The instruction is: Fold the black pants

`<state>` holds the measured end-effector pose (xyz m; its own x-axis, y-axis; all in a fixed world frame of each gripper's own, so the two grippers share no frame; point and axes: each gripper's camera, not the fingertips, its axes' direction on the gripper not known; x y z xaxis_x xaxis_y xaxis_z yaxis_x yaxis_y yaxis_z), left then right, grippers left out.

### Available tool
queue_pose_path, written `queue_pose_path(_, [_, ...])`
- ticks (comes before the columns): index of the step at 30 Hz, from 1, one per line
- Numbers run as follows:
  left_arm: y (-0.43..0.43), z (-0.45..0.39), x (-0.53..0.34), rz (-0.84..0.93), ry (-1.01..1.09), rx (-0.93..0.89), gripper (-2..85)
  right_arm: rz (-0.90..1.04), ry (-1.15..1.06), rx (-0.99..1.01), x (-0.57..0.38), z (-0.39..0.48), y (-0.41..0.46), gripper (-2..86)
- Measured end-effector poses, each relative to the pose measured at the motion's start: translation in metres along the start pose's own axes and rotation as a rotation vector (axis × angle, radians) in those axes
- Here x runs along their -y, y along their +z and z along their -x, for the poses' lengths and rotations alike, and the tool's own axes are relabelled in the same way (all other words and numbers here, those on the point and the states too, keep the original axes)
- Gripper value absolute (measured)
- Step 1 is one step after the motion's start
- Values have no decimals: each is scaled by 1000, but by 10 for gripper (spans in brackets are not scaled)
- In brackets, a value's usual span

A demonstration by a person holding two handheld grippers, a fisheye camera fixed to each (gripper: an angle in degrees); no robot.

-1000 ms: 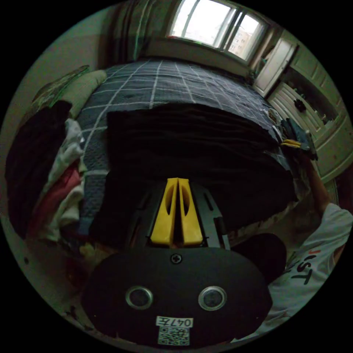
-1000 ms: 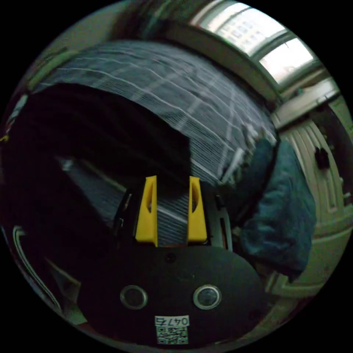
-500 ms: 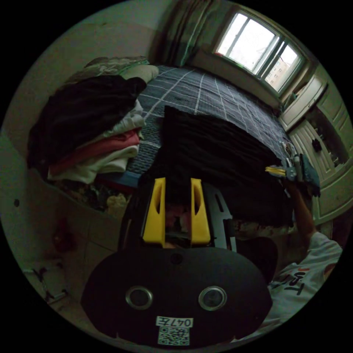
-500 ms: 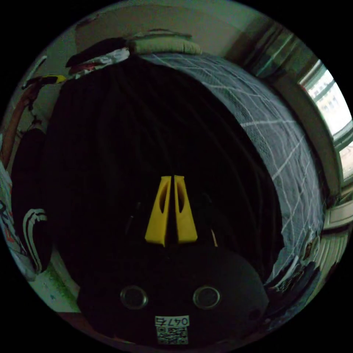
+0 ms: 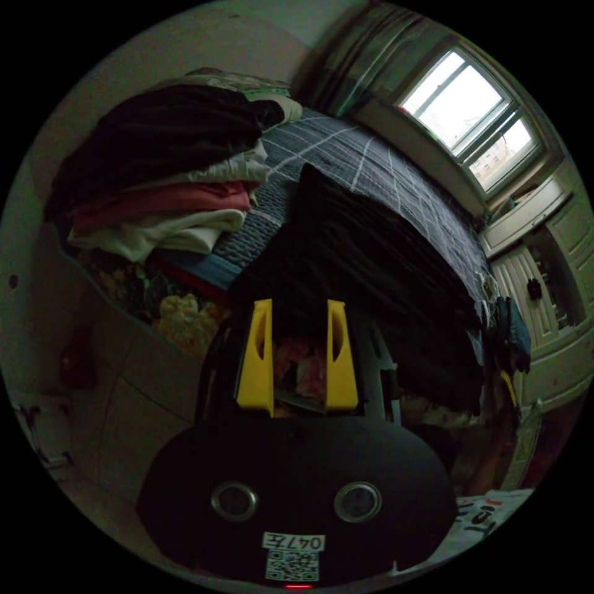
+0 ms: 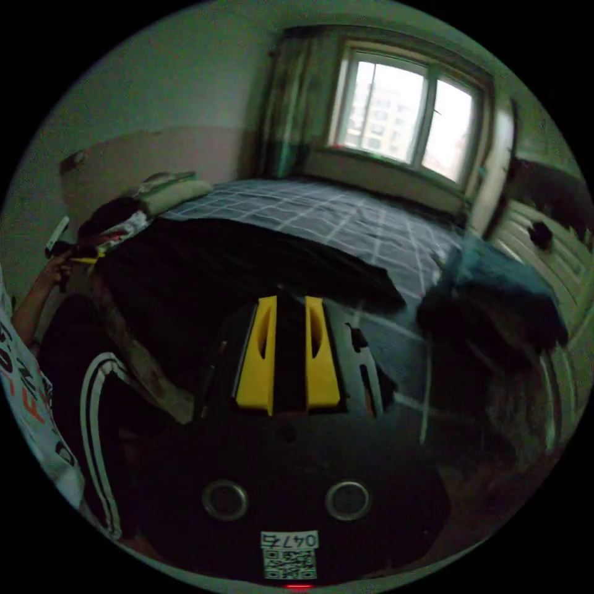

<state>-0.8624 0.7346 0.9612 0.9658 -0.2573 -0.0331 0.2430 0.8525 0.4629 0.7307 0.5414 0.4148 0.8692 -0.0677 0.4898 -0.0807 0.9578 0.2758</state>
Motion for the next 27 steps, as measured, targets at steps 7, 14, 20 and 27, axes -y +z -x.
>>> queue_pose_path(7, [-23,20,-28,-73,-46,79,130,175,230,-185,-119,-37,-68,56])
queue_pose_path(14, [-27,38,-32,-47,-74,-62,142,188,292,-118,-148,-60,-86,59])
queue_pose_path(20, [-23,39,-25,-66,-133,-150,32,143,373,-118,-149,-87,-89,74])
queue_pose_path(27, [-35,30,-15,-117,-81,-212,3,196,203,-9,-117,-106,-74,66])
